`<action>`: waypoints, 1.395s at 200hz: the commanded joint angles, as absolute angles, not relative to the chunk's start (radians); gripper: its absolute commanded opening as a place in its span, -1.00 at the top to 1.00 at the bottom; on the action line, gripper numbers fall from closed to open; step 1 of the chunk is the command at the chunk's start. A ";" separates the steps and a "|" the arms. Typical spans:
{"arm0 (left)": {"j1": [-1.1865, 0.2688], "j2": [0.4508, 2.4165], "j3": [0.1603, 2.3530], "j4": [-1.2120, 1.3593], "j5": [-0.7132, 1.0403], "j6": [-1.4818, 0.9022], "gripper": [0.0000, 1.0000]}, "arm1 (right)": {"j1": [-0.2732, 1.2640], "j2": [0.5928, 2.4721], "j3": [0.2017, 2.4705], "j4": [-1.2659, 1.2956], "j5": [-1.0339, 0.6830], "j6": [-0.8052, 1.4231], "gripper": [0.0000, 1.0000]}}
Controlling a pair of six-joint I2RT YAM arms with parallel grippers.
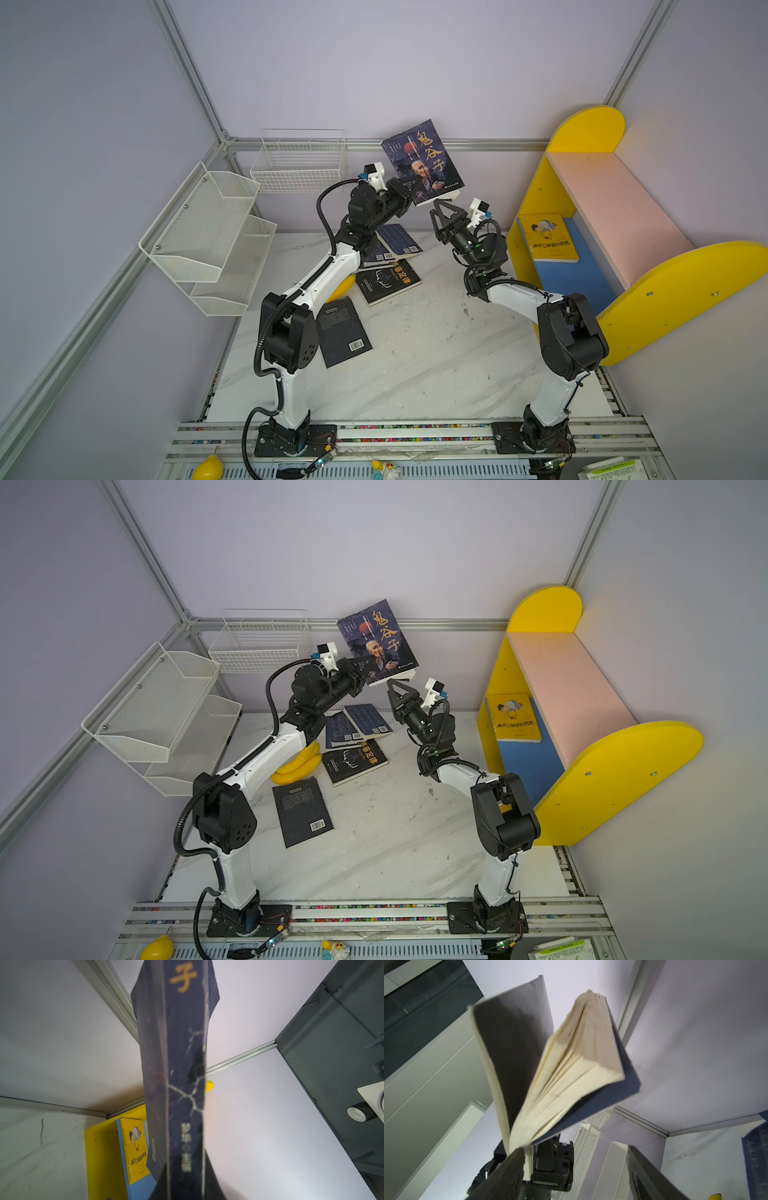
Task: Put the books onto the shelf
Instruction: 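Pass the purple book from the left gripper to the right gripper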
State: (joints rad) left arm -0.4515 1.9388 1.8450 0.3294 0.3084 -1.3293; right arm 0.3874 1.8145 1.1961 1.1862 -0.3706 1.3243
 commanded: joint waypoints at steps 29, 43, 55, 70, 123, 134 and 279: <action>-0.465 1.885 1.829 0.445 0.303 -1.325 1.00 | 0.415 1.743 1.148 1.203 -0.345 1.305 -0.65; -0.465 1.892 1.844 0.439 0.306 -1.326 1.00 | 0.421 1.728 1.119 1.235 -0.336 1.298 -0.70; -0.466 1.899 1.850 0.436 0.315 -1.336 1.00 | 0.426 1.734 1.126 1.258 -0.341 1.298 -0.73; -0.475 1.901 1.841 0.446 0.323 -1.350 1.00 | 0.434 1.756 1.163 1.251 -0.356 1.283 -0.74; -0.488 1.862 1.791 0.430 0.308 -1.327 1.00 | 0.447 1.797 1.269 1.235 -0.334 1.237 -0.74; -0.488 1.854 1.780 0.431 0.305 -1.323 1.00 | 0.447 1.790 1.276 1.202 -0.321 1.223 -0.71; -0.484 1.837 1.763 0.428 0.304 -1.300 0.59 | 0.448 1.770 1.294 1.064 -0.214 1.273 0.81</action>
